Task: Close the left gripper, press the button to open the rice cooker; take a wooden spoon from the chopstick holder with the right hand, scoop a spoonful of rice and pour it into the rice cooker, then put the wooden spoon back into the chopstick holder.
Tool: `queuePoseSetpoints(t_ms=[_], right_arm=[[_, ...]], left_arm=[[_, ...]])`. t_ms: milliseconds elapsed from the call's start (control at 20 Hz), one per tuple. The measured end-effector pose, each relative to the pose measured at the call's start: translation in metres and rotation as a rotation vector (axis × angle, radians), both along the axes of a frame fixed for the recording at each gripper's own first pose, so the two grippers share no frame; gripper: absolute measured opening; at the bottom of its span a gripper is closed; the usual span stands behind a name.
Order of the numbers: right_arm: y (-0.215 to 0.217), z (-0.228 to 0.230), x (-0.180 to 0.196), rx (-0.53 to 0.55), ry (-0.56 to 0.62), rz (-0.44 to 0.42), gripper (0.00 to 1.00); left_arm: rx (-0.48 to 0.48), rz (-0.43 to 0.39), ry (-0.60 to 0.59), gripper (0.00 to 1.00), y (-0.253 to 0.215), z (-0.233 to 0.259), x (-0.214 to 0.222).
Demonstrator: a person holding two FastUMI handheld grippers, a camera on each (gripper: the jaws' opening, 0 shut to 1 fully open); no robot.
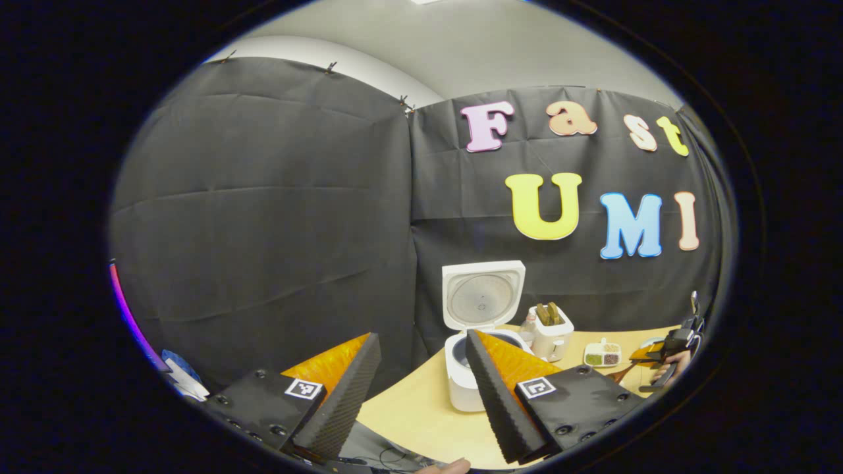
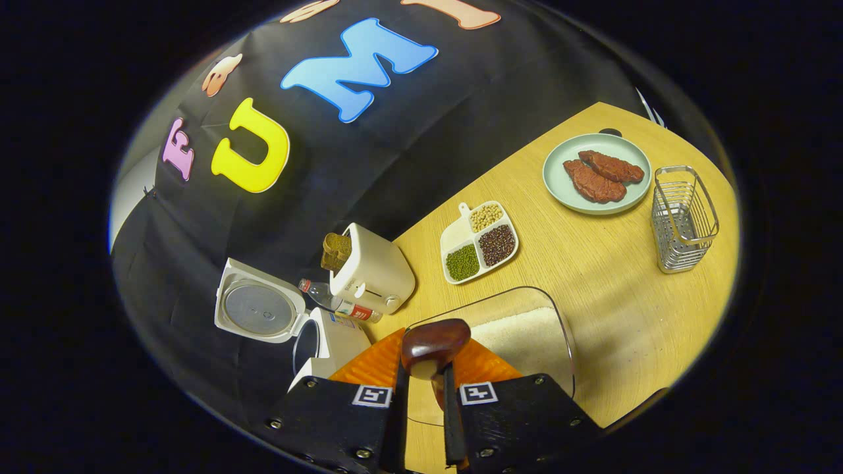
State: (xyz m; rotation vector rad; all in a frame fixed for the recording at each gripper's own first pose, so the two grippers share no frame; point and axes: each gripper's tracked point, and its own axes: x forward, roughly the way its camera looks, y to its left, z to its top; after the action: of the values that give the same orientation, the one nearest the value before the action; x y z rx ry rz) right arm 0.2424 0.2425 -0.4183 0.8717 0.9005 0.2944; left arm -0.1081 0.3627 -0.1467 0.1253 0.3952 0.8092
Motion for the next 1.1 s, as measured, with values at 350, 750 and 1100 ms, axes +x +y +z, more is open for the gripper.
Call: queuePoseSetpoints(t_ms=[350, 750, 1100], right_arm=[[0.008, 0.033, 0.007, 0.093, 0.003, -0.024, 0.23], [0.048, 0.09, 0.012, 0.263, 0.036, -0.031, 0.22], [0.135, 0.17, 0.035, 0.406, -0.017, 0.032, 0.22]], left_arm=[[0.015, 0.004, -0.008, 0.9, -0.002, 0.006, -0.009], [0.002, 0.054, -0.011, 0.9, 0.007, 0.002, -0.023], [0.014, 0.1, -0.021, 0.9, 0.013, -0.002, -0.032]])
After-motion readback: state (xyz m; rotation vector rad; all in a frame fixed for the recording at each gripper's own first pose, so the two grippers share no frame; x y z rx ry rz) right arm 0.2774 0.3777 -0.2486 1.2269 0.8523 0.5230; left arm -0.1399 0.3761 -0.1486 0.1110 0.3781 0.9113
